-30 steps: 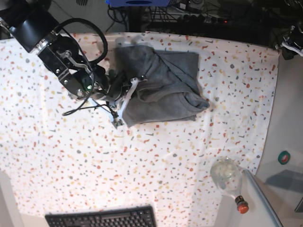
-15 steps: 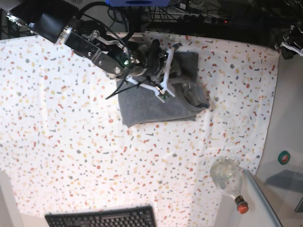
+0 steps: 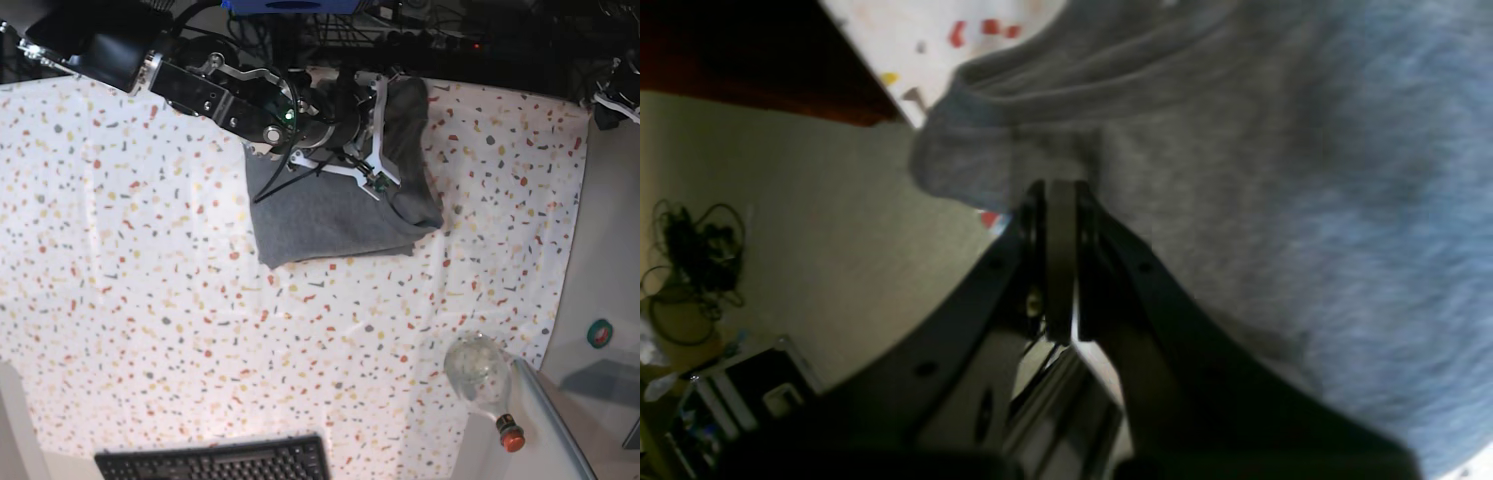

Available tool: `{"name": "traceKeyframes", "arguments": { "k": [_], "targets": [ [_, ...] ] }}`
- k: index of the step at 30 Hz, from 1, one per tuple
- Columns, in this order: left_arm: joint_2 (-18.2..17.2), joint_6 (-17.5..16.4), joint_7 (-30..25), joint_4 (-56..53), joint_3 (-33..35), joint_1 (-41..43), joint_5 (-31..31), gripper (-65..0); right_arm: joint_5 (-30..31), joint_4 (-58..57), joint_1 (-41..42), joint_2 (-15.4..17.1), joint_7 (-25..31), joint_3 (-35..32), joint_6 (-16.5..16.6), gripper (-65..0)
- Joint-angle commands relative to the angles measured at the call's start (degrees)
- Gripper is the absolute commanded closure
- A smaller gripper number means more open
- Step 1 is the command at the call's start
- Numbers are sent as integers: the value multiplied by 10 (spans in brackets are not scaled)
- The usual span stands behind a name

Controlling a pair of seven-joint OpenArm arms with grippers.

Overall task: Layout the t-shirt on the table in an organized manner, then fold the t-shirt properly
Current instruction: 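Press and smooth the folded stack with the right gripper, then grasp the shirt's collar-side edges with both grippers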

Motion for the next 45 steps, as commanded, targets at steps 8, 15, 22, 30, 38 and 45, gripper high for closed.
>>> {"name": "traceKeyframes", "arguments": {
  "k": [8, 15, 22, 30, 38, 45],
  "targets": [
    [-4, -5, -9, 13, 25, 1, -11, 0, 2, -98, 17, -46, 15, -1, 2, 0],
    [53, -5, -4, 115, 127, 12, -12, 0, 3, 19, 16, 5, 10, 72, -1, 0],
    [102, -5, 90, 198, 176, 13, -33, -193, 3, 63, -54, 66, 10, 239, 3, 0],
    [104, -5, 91, 124, 282, -16, -134, -650, 3, 62, -78, 96, 13, 250, 4, 0],
    [139, -5, 87, -10, 327, -99, -134, -650, 3, 63, -82, 124, 14, 251, 4, 0],
    [143, -5, 87, -61, 367, -134, -134, -564, 3, 76, -124, 141, 15, 342, 6, 0]
  ]
}}
